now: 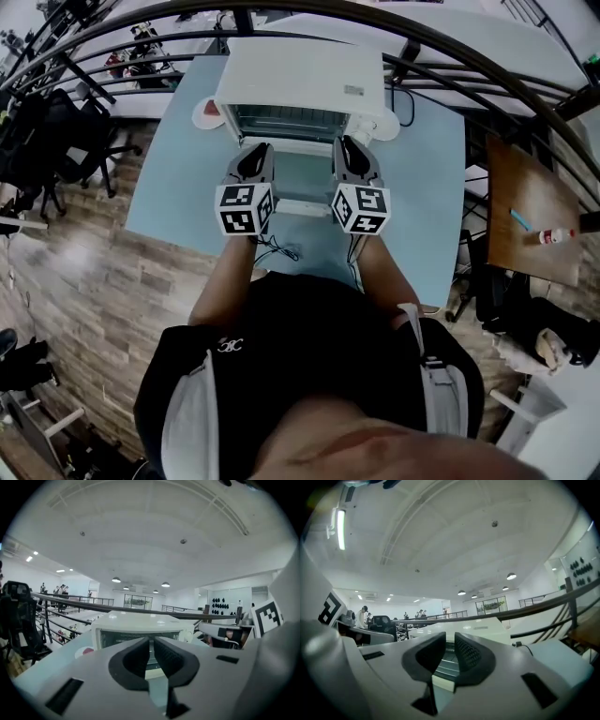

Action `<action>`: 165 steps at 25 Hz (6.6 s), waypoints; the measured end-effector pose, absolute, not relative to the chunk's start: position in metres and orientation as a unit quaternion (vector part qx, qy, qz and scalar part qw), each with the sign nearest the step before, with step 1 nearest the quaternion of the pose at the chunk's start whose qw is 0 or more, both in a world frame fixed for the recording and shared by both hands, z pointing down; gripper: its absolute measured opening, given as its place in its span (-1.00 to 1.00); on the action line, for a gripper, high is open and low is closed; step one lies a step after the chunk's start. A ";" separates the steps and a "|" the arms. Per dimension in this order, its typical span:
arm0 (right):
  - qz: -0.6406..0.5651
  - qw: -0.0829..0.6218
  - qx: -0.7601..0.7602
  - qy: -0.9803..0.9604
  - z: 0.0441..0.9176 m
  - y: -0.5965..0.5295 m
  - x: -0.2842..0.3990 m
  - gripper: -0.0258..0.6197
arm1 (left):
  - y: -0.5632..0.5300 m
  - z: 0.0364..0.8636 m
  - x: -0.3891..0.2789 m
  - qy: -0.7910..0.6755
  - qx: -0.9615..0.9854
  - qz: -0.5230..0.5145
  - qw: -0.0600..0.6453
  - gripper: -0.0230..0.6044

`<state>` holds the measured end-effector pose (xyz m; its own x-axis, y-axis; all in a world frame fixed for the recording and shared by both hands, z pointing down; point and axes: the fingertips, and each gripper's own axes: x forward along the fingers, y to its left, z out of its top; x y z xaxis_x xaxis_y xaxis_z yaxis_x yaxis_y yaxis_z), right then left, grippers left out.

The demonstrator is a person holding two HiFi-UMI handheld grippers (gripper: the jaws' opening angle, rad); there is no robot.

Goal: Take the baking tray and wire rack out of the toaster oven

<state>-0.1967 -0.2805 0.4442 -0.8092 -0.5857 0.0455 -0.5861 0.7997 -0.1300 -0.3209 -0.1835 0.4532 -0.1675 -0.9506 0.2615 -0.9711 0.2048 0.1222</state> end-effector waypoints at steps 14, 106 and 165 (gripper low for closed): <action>0.366 -0.007 0.338 -0.867 0.556 -0.310 -0.232 -0.62 | -0.195 0.542 -0.393 -0.711 0.597 -0.124 0.350 -0.45; 0.617 -0.178 0.258 -0.722 0.622 -0.253 -0.167 -0.87 | -0.117 0.634 -0.399 -0.555 0.465 -0.473 0.502 -0.85; 0.520 -0.284 0.437 -0.676 0.640 -0.234 0.202 -0.82 | -0.206 0.632 -0.060 -0.450 0.702 -0.211 0.511 -0.76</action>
